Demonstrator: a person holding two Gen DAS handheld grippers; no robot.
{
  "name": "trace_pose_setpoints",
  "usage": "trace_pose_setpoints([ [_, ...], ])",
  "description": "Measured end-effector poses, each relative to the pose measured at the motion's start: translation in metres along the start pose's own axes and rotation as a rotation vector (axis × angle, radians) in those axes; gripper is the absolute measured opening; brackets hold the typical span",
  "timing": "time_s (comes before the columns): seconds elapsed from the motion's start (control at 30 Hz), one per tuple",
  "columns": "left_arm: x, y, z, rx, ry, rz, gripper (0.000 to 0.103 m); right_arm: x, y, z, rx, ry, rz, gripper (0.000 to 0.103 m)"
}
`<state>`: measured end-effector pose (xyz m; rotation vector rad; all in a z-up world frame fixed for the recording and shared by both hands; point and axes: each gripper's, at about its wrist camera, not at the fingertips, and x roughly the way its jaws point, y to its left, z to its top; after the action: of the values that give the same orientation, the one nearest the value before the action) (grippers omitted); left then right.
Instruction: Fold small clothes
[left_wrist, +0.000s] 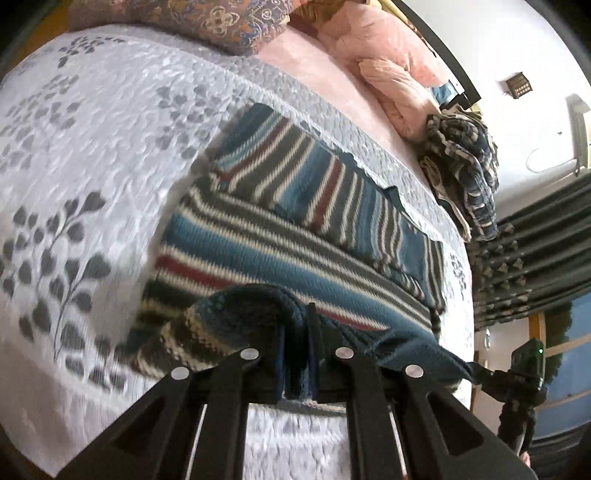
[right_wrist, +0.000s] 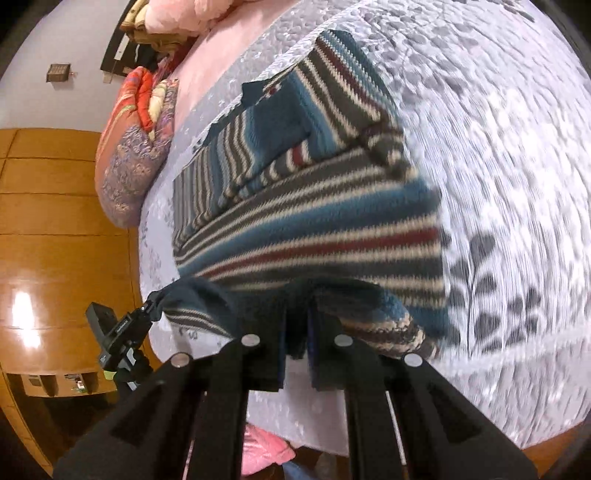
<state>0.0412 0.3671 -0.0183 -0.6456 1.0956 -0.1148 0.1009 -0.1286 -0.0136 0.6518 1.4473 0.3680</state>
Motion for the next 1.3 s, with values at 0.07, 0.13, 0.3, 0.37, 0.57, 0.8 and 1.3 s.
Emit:
trace_pose_setpoints([
  [0.07,0.011,0.0,0.007,-0.003,0.004,-0.002,0.01,0.012,-0.003,0.016,0.012,0.009,-0.013,0.008],
  [0.13,0.028,0.0,0.015,0.006,0.025,0.027,0.01,0.025,-0.008,0.028,0.023,0.024,-0.027,0.008],
  [0.3,0.069,0.011,0.027,-0.017,0.077,0.073,0.01,0.051,-0.02,0.052,0.053,0.057,-0.063,0.008],
  [0.37,0.079,0.015,0.03,-0.019,0.095,0.081,0.011,0.061,-0.026,0.061,0.066,0.076,-0.071,0.008],
  [0.57,0.085,0.033,0.041,-0.071,0.153,-0.007,0.016,0.064,-0.039,0.07,0.074,0.131,-0.022,0.015],
  [0.8,0.055,0.03,0.044,0.01,0.148,-0.09,0.022,0.028,-0.033,0.073,-0.028,0.033,-0.076,0.043],
  [1.3,0.047,0.014,0.053,0.262,0.09,0.017,0.045,0.078,-0.007,0.069,-0.361,0.114,-0.216,0.054],
])
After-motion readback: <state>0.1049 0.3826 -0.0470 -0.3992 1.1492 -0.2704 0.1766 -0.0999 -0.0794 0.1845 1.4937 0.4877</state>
